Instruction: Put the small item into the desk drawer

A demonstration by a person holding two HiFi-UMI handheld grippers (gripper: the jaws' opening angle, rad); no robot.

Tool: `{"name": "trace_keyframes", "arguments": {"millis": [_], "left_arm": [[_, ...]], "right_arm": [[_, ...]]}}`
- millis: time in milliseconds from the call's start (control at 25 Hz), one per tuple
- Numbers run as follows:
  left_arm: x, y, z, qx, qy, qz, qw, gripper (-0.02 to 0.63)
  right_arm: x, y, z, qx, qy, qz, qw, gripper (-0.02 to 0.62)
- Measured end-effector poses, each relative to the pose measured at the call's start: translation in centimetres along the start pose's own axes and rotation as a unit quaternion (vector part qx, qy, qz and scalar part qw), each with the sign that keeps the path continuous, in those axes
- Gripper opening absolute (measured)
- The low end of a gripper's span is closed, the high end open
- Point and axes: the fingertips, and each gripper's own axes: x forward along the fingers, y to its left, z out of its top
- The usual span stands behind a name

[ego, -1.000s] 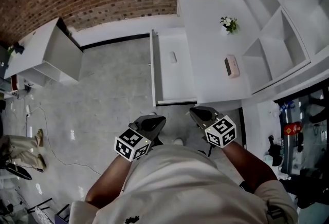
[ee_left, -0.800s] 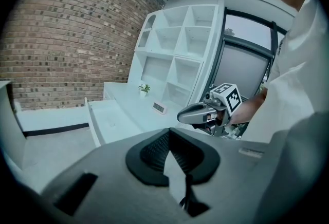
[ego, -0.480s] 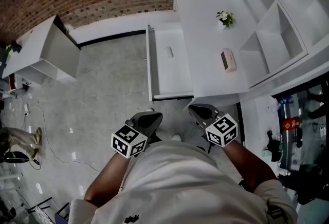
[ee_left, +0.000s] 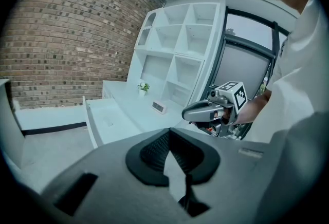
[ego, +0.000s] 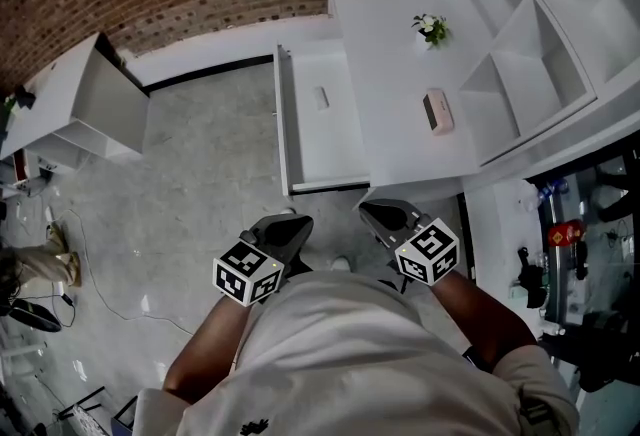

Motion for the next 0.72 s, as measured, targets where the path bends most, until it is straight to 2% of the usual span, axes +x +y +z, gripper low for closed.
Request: {"name": "trace_keyframes", "arguments": {"millis": [720], "left_arm": [[1.4,-0.4,0.5,0.006,0.009,0.001,0.9999,0.006]], "right_arm": [[-0.5,-1.2,0.0,-0.005,-0.003,0.006,1.000,0.012]]}}
